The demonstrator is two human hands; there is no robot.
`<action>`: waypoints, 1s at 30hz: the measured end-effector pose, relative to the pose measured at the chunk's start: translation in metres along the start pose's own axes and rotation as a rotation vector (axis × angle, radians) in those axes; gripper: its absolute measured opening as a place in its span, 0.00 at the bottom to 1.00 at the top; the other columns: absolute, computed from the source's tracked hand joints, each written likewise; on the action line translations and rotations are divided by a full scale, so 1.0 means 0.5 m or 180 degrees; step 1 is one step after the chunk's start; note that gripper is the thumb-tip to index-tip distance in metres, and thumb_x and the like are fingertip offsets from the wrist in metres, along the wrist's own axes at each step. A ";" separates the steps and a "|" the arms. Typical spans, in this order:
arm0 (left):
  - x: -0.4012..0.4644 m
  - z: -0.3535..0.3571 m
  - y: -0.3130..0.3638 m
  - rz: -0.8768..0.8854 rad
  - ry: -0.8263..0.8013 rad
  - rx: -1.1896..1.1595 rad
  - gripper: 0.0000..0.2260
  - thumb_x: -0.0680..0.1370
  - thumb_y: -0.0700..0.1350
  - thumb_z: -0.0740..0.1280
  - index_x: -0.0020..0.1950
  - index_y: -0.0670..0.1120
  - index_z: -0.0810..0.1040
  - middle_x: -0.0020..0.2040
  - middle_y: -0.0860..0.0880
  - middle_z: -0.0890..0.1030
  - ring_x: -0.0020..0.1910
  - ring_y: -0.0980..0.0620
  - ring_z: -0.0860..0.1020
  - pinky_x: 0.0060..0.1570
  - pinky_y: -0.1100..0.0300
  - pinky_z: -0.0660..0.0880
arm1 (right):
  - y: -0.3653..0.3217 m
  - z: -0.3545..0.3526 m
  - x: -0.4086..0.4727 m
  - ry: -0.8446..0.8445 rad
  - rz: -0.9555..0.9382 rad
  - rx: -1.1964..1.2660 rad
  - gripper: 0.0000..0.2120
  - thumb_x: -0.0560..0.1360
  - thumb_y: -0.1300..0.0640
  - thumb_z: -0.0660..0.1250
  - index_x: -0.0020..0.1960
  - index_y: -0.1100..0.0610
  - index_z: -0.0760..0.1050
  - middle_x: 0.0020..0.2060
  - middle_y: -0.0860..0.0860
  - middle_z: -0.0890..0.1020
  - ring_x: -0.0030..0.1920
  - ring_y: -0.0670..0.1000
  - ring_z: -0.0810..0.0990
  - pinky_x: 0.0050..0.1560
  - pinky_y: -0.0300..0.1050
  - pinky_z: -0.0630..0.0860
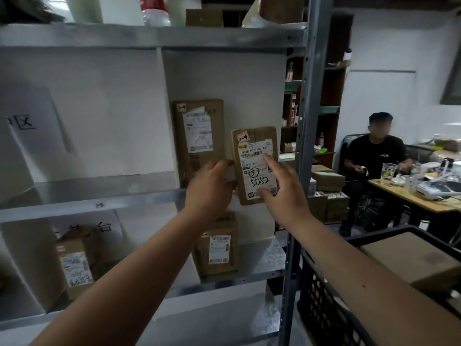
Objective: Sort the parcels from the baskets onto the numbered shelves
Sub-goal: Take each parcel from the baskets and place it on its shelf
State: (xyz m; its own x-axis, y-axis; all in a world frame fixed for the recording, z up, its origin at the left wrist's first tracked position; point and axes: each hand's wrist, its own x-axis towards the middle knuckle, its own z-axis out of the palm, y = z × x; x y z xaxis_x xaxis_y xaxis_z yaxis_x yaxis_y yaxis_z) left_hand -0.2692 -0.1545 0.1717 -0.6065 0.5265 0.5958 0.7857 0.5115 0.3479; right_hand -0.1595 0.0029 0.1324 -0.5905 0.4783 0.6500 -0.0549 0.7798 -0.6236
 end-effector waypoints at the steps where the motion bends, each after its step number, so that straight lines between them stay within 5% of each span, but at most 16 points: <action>1: 0.018 0.011 0.008 -0.0032 -0.0027 -0.0073 0.24 0.81 0.48 0.71 0.76 0.55 0.71 0.67 0.50 0.78 0.64 0.48 0.78 0.58 0.47 0.80 | 0.012 -0.006 0.019 -0.0014 -0.0020 -0.0018 0.39 0.78 0.61 0.74 0.82 0.41 0.60 0.72 0.49 0.68 0.60 0.39 0.71 0.50 0.21 0.69; 7: 0.118 0.081 0.049 -0.0230 -0.0198 -0.0470 0.24 0.83 0.43 0.68 0.77 0.53 0.68 0.60 0.51 0.83 0.56 0.50 0.82 0.52 0.52 0.82 | 0.094 -0.018 0.128 -0.0110 -0.0118 -0.0059 0.39 0.79 0.60 0.73 0.83 0.43 0.58 0.73 0.51 0.67 0.64 0.39 0.64 0.49 0.14 0.63; 12: 0.167 0.118 0.066 -0.0282 -0.0295 -0.0487 0.25 0.82 0.42 0.69 0.77 0.52 0.68 0.64 0.49 0.82 0.59 0.48 0.82 0.55 0.48 0.82 | 0.148 0.004 0.193 -0.0168 -0.0133 -0.0110 0.45 0.79 0.60 0.72 0.83 0.36 0.50 0.73 0.51 0.65 0.69 0.47 0.67 0.66 0.50 0.78; 16: 0.198 0.148 0.059 -0.0316 -0.0387 -0.0194 0.27 0.80 0.42 0.71 0.78 0.52 0.68 0.64 0.49 0.82 0.62 0.47 0.81 0.57 0.49 0.81 | 0.179 0.028 0.227 -0.0191 -0.0188 -0.0194 0.50 0.78 0.62 0.73 0.83 0.34 0.44 0.73 0.54 0.65 0.71 0.53 0.68 0.64 0.46 0.72; 20: 0.230 0.173 0.050 -0.0334 -0.0517 0.0075 0.29 0.79 0.40 0.71 0.78 0.51 0.66 0.64 0.48 0.81 0.62 0.46 0.81 0.56 0.50 0.81 | 0.203 0.053 0.252 -0.0157 -0.0157 -0.0236 0.51 0.77 0.64 0.74 0.84 0.37 0.45 0.73 0.57 0.66 0.68 0.57 0.74 0.63 0.52 0.80; 24: 0.263 0.192 0.040 -0.0425 -0.0666 0.0441 0.32 0.76 0.40 0.73 0.77 0.52 0.65 0.63 0.48 0.81 0.60 0.45 0.81 0.55 0.45 0.82 | 0.225 0.071 0.275 -0.0114 -0.0257 -0.0388 0.51 0.76 0.65 0.74 0.85 0.40 0.46 0.71 0.59 0.67 0.67 0.57 0.76 0.60 0.48 0.80; 30: 0.285 0.212 0.031 -0.0346 -0.0570 0.0612 0.26 0.80 0.42 0.70 0.76 0.49 0.66 0.63 0.46 0.81 0.59 0.43 0.81 0.55 0.43 0.82 | 0.237 0.083 0.306 -0.0228 -0.0109 -0.0384 0.52 0.77 0.67 0.73 0.84 0.37 0.44 0.72 0.57 0.65 0.66 0.55 0.75 0.56 0.45 0.78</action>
State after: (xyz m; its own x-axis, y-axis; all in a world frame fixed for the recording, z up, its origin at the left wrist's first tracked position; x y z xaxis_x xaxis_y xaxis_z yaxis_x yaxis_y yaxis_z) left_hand -0.3566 0.0006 0.1851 -0.7111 0.5644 0.4192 0.6879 0.6818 0.2489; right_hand -0.2897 0.1518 0.1399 -0.6462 0.4237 0.6347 0.0187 0.8402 -0.5419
